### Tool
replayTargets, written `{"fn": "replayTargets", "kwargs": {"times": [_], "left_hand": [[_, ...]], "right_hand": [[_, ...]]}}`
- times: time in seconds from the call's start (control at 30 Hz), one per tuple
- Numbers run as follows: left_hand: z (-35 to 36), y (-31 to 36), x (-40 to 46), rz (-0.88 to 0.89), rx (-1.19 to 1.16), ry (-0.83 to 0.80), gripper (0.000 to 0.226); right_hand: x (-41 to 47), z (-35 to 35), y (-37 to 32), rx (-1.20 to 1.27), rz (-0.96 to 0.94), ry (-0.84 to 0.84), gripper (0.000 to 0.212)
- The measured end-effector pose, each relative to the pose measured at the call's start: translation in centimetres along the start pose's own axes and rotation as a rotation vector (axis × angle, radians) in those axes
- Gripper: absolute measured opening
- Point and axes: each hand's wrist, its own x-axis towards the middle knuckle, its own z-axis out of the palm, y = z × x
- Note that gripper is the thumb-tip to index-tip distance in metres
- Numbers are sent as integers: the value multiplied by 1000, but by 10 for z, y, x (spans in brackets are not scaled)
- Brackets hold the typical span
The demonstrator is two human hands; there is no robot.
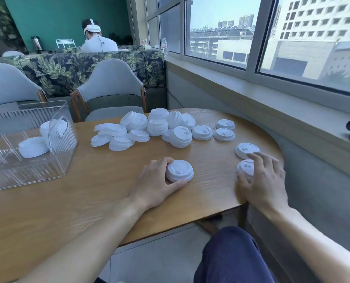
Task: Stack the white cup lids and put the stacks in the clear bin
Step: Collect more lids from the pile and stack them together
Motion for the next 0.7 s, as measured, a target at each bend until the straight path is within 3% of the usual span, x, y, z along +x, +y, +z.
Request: {"fn": "replayTargets", "kwargs": {"times": [0.23,0.7], "left_hand": [[-2,5,-3,24,46,-8,75],[-9,-5,-8,-19,-94,107,63]], "right_hand": [[6,-9,16,-69,151,-132,92],[8,1,-1,258,106,-170,80]]}}
